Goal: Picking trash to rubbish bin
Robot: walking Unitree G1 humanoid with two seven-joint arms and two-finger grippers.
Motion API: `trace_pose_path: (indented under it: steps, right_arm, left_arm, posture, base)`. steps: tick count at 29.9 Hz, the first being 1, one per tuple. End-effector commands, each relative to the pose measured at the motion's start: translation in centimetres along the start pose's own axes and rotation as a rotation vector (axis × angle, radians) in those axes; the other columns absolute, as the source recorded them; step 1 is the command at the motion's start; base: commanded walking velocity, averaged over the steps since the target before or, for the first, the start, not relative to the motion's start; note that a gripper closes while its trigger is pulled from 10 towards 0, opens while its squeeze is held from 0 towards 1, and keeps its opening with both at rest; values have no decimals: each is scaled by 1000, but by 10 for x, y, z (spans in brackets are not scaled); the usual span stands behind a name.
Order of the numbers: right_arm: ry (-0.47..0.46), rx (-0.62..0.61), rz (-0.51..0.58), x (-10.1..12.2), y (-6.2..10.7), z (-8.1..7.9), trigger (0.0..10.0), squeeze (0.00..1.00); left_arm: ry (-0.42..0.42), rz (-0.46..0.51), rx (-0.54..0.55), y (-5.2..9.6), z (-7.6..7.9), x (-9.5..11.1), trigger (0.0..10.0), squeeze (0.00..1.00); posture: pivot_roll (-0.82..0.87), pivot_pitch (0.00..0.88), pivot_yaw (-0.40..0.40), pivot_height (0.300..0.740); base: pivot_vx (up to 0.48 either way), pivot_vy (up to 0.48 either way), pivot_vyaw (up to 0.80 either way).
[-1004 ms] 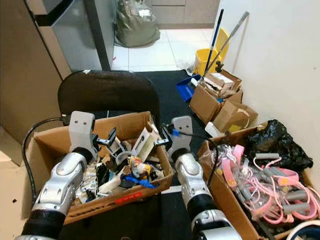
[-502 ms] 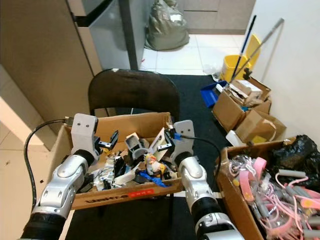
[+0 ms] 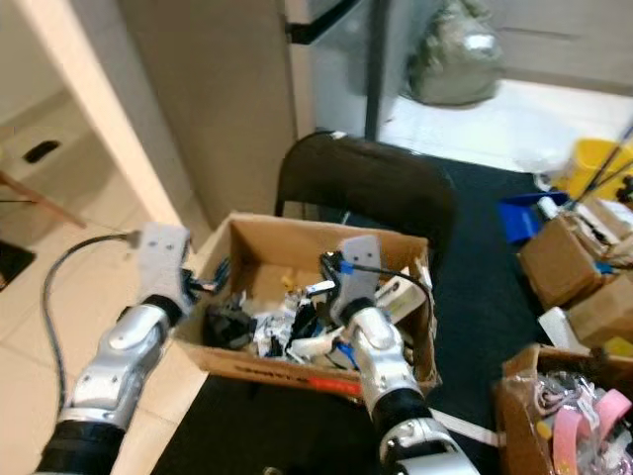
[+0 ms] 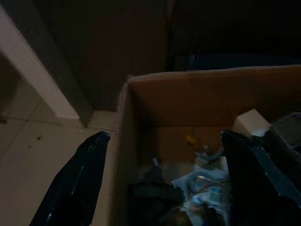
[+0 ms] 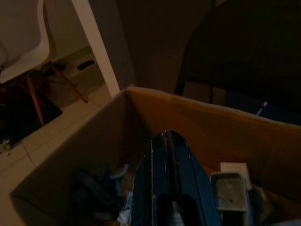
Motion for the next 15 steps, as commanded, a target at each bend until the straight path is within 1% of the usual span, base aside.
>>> trace_pose_path:
  steps: [1,6,9,14,15]
  right_arm:
    - [-6,-19,-25,-6,3,5,10000,0]
    - [13,-18,-32,-7,3,4,10000,0]
    - [-1,-21,-46,-10,3,4,10000,0]
    - [0,5,-41,-9,2,0,10000,0]
    - [1,21,-40,-8,2,-3,10000,0]
  left_arm:
    - [-4,-6,-24,0,5,-1,10000,0]
    - [-13,-9,-34,0,8,-1,10000,0]
    - [-12,-11,-38,0,9,-2,10000,0]
    - [-9,-8,-43,0,11,0,10000,0]
    - [-5,-2,-45,0,11,0,10000,0]
  posture:
    - [102,137,16,740]
    - [101,141,16,740]
    - [100,140,17,740]
    - [99,143,14,740]
    - [99,143,14,740]
  base:
    - [0,0,0]
    - [0,0,0]
    - [0,0,0]
    - [0,0,-800]
    - [0,0,0]
Point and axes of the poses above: a point about 5 cm out from each wrist's last joint towards the gripper, its own y axis pointing back from the gripper into the wrist, its own x axis along the axis of the wrist's last joint, z = x × y, the point moved 6 cm from there along -y, pointing out of the wrist towards the gripper, and after that the axes turned 5 degrees about -y, right-handed, at the moved point
